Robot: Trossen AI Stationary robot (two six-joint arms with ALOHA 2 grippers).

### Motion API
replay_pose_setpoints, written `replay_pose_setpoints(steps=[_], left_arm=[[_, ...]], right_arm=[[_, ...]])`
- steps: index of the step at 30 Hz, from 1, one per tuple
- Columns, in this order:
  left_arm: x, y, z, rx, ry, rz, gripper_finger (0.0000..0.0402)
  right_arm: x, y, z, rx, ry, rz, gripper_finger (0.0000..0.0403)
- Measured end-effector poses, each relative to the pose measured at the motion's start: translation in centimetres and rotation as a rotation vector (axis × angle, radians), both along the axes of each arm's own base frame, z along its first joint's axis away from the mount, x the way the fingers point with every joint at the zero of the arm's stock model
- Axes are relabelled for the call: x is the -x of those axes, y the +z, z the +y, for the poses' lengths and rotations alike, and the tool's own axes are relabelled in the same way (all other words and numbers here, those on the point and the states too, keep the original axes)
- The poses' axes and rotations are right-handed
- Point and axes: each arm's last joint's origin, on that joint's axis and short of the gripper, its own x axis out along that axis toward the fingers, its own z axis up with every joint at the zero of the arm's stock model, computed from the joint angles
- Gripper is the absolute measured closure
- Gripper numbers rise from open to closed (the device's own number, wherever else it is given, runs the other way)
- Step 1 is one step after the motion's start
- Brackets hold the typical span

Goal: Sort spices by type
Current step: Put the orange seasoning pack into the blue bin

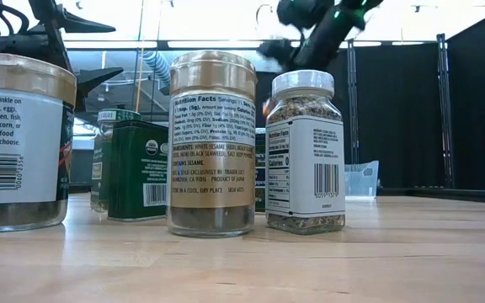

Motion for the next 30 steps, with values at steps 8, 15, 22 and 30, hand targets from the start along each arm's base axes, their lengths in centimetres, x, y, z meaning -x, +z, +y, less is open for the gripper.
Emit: replay_pose_setpoints(steps=[8,15,22,30], left_arm=[[0.0,0.0,0.0,0.0,0.0,0.0,0.0073],[0.0,0.0,0.0,0.0,0.0,0.0,0.0073],[0.0,0.0,0.0,0.0,0.001,0.001,0.0073],[0.0,0.0,0.0,0.001,0.001,0.003,0.0073]], right_arm=[[1.8,4.3,4.1,0.03,0.107,-0.129,0.0378],[2.7,6.2,9.7,0.014,0.279,-0.2,0.0376],[3.6,6.4,15.8,-0.051,0.441,-0.216,0.0377],[5.3,6.1,22.1,-0.176,0.552,-0.207,0.0378]])
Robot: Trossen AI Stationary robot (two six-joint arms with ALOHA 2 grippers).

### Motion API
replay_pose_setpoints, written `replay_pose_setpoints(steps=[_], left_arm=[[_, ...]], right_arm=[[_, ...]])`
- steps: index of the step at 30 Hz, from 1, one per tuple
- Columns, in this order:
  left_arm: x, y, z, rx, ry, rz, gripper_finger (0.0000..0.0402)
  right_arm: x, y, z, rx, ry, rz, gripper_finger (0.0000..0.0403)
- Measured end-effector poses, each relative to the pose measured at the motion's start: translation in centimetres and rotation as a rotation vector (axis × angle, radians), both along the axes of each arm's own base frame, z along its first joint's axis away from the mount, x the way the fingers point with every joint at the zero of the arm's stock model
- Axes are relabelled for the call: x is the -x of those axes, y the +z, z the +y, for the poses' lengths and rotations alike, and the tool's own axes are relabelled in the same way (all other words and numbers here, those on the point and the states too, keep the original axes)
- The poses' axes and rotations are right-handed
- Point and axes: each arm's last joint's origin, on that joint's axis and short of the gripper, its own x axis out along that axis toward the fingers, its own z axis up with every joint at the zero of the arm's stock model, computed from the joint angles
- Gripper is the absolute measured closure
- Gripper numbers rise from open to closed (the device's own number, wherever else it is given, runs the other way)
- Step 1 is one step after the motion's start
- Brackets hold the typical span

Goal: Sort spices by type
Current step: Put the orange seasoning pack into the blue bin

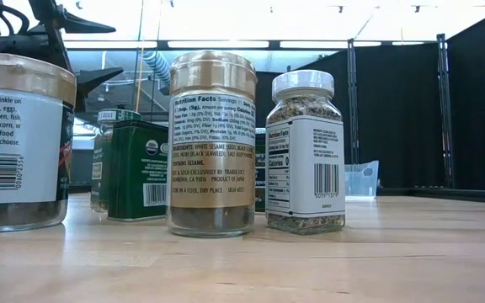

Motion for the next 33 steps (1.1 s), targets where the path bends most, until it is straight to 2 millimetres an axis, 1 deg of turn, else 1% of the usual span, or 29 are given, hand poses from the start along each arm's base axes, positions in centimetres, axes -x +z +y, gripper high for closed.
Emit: replay_pose_setpoints(steps=[5,9,12,24,33], left_arm=[[0.0,0.0,0.0,0.001,0.001,0.004,0.0073],[0.0,-0.1,0.0,0.002,0.001,0.009,0.0073],[-0.1,-0.2,0.0,0.003,0.002,0.018,0.0073],[-0.1,-0.3,0.0,0.01,0.001,0.032,0.0073],[-0.1,-0.5,0.0,0.012,0.0,0.049,0.0073]], right_arm=[[1.2,-0.3,3.0,-0.055,0.021,0.023,0.0375],[1.5,-0.9,5.1,-0.087,0.034,0.034,0.0377],[1.4,-1.8,6.5,-0.101,0.045,0.059,0.0377],[1.0,-7.3,11.2,-0.127,0.15,0.299,0.0376],[1.3,-11.5,14.0,-0.126,0.271,0.48,0.0379]])
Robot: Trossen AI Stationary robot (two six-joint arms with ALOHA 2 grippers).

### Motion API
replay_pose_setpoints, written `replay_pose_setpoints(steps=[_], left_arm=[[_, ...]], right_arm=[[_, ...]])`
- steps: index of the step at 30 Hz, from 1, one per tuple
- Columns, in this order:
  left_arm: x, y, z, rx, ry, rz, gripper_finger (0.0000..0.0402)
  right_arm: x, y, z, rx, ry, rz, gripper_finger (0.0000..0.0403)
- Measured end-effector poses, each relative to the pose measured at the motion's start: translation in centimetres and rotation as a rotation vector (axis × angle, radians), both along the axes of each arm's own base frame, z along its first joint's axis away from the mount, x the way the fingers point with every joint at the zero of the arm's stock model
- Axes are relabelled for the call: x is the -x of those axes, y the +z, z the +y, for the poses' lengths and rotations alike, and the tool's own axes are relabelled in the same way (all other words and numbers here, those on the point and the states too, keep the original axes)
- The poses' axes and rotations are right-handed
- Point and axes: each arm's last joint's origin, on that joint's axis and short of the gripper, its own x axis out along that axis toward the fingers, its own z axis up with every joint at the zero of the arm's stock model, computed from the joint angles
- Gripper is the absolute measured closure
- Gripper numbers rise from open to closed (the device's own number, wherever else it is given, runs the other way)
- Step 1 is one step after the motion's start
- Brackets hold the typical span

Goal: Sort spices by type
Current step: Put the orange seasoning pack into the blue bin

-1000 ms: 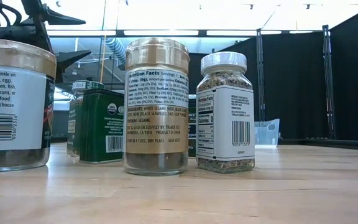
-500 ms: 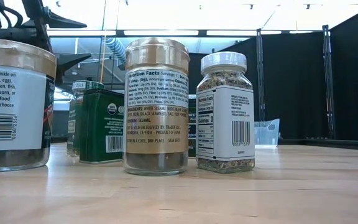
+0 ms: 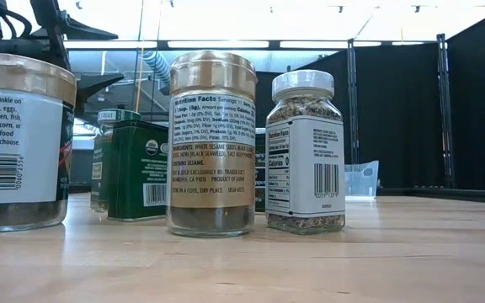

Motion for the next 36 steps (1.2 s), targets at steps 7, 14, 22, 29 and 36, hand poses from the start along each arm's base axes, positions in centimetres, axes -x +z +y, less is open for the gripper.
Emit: replay_pose_setpoints(steps=[7,14,22,29,36], left_arm=[[0.0,-0.1,0.0,0.002,0.006,0.006,0.0073],[0.0,-0.1,0.1,0.005,0.018,0.006,0.0073],[0.0,-0.1,0.1,0.006,0.021,0.006,0.0073],[0.0,-0.1,0.1,0.006,0.021,0.006,0.0073],[0.0,-0.1,0.1,0.005,0.021,0.006,0.0073]], right_arm=[[0.0,-2.6,0.7,0.035,0.065,0.096,0.0372],[0.2,-2.7,0.1,0.109,0.089,0.09,0.0372],[-0.1,-2.7,0.0,0.122,0.172,0.041,0.037],[-0.5,-2.7,-0.4,0.132,0.203,0.018,0.0358],[-1.0,-2.4,0.0,0.103,0.249,-0.065,0.0355]])
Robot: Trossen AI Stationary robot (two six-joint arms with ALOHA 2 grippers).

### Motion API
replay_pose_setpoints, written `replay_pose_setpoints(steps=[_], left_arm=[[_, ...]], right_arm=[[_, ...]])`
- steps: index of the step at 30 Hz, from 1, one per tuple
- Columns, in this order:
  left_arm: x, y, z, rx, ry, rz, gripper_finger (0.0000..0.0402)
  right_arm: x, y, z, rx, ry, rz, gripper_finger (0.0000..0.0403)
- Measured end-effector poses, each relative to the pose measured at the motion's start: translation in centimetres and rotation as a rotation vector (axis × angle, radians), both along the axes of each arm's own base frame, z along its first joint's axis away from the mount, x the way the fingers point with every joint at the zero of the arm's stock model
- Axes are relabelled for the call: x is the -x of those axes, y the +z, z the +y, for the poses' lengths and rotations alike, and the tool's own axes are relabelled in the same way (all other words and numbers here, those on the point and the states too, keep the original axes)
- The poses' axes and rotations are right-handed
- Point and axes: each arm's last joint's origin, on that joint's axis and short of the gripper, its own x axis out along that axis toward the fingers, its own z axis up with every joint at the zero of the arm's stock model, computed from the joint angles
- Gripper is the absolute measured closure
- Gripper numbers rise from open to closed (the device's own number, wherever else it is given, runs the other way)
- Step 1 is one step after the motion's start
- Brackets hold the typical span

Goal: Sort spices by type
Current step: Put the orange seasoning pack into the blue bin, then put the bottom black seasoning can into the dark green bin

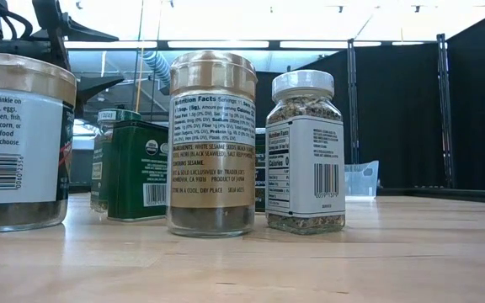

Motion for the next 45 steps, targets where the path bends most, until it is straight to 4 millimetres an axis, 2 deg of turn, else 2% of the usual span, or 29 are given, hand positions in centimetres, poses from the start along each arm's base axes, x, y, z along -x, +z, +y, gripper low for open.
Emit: replay_pose_setpoints(steps=[14,26,33,38,45], left_arm=[[0.0,0.0,0.0,-0.004,0.003,0.003,0.0073],[0.0,0.0,0.0,-0.004,0.003,0.003,0.0073],[0.0,0.2,-0.2,-0.022,-0.052,-0.018,0.0073],[0.1,0.7,-0.4,-0.033,-0.123,-0.053,0.0073],[0.5,3.2,-0.5,-0.089,-0.151,-0.042,0.0073]], right_arm=[[-0.2,0.1,0.2,-0.014,0.034,-0.04,0.033],[-0.3,0.2,0.2,-0.018,0.033,-0.055,0.0271],[-1.2,0.2,-0.7,-0.015,-0.005,-0.056,0.0243],[-1.8,0.2,-1.4,-0.018,-0.018,-0.054,0.0227],[-1.8,0.8,-2.3,-0.02,0.022,-0.044,0.022]])
